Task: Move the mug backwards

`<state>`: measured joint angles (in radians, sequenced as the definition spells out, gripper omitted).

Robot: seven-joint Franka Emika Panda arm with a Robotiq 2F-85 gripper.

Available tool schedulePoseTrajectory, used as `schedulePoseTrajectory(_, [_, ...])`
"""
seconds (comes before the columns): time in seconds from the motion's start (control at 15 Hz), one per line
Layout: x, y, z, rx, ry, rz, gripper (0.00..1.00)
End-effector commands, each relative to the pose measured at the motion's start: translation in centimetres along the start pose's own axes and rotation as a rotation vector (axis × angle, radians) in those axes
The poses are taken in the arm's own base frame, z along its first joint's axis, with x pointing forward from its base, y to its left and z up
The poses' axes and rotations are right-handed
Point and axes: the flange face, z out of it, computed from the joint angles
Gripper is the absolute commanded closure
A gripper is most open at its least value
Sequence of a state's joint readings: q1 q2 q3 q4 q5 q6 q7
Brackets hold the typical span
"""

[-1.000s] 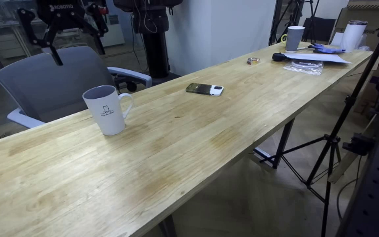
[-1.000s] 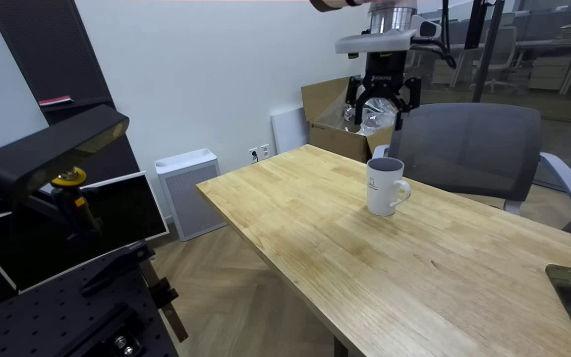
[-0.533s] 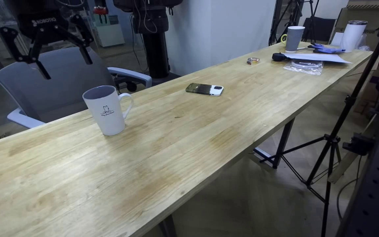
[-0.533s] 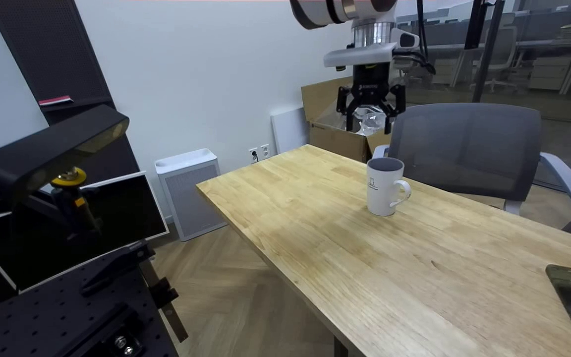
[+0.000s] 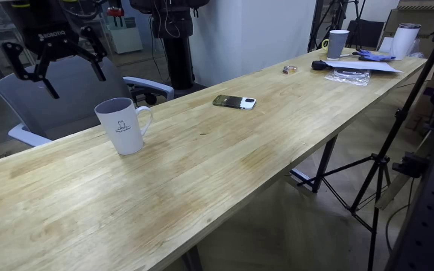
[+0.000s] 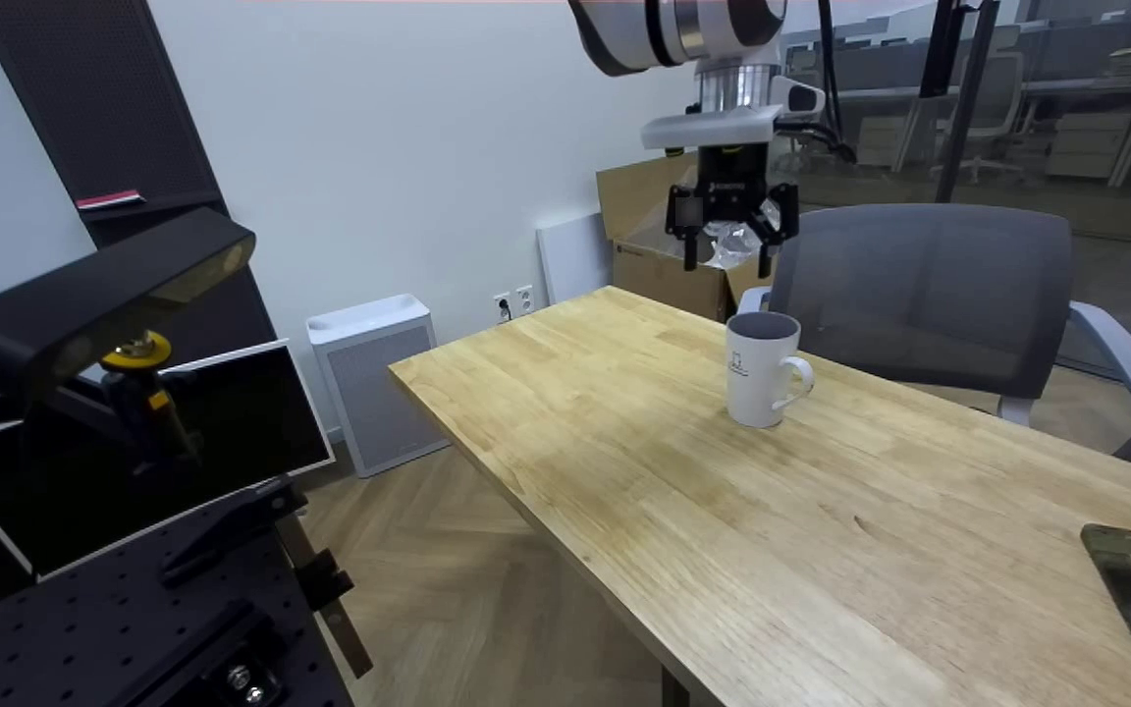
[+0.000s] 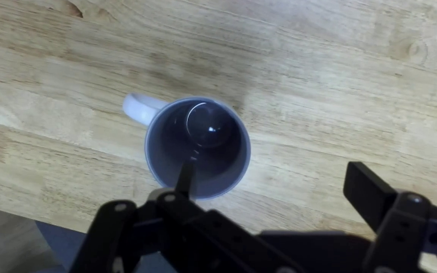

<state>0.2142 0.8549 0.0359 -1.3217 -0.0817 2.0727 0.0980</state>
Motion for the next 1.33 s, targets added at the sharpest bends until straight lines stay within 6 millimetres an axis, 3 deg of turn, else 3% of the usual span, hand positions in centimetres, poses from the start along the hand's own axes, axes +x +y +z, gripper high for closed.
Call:
schedulePoseTrajectory(0.0, [0.9, 0.7, 0.6, 0.008, 0.004, 0.01, 0.0])
schedulePoseTrajectory(0.4, [1.6, 1.2, 2.3, 0.006, -0.013, 0.018, 0.0])
schedulePoseTrajectory(1.27, [3.0, -0.2, 5.6, -0.002, -0.042, 0.008, 0.0])
